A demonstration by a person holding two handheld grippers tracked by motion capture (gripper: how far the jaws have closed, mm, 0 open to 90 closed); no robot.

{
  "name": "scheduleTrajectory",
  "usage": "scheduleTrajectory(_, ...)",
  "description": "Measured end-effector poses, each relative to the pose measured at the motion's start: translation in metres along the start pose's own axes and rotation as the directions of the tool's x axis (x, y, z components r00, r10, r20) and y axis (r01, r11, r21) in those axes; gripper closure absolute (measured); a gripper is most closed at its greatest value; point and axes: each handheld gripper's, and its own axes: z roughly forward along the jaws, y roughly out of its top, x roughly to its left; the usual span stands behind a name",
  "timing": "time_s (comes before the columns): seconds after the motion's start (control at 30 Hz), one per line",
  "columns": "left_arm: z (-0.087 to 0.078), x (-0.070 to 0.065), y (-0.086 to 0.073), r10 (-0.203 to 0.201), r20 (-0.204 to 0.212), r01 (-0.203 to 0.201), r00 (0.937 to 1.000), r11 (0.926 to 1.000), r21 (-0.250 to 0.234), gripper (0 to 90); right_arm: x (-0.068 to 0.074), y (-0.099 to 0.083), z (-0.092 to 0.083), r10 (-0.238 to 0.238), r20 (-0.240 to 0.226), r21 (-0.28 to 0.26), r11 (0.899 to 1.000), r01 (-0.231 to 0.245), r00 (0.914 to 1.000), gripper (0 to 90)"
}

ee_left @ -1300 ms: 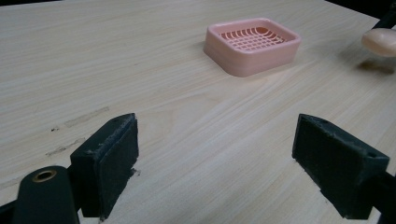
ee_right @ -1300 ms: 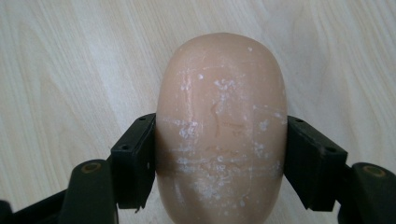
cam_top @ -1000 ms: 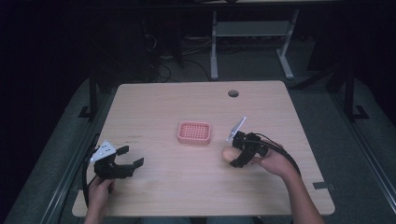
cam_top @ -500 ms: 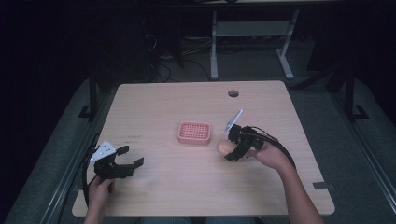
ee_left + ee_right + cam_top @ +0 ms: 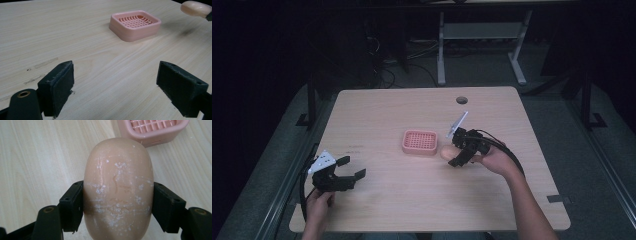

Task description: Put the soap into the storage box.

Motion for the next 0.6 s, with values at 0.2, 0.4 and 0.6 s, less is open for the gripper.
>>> scheduleTrajectory(0.2,0.000,0.000,0.000,-0.002,-0.001,0.002,1.0000,1.0000,0.000,14.3,-0.003,0.008,0.001,-0.011,-0.001,0.007,1.000,0.011,0.9999,32.0)
scheduleTrajectory(0.4,0.000,0.001,0.000,-0.007,-0.001,0.007,1.0000,1.0000,-0.004,14.3,-0.005,0.018,0.001,-0.021,0.001,0.012,1.000,0.021,0.9998,32.0)
scheduleTrajectory(0.6,0.000,0.000,0.000,-0.004,0.000,0.004,1.0000,1.0000,-0.003,14.3,-0.008,0.029,0.000,-0.027,-0.004,0.010,1.000,0.027,0.9996,32.0)
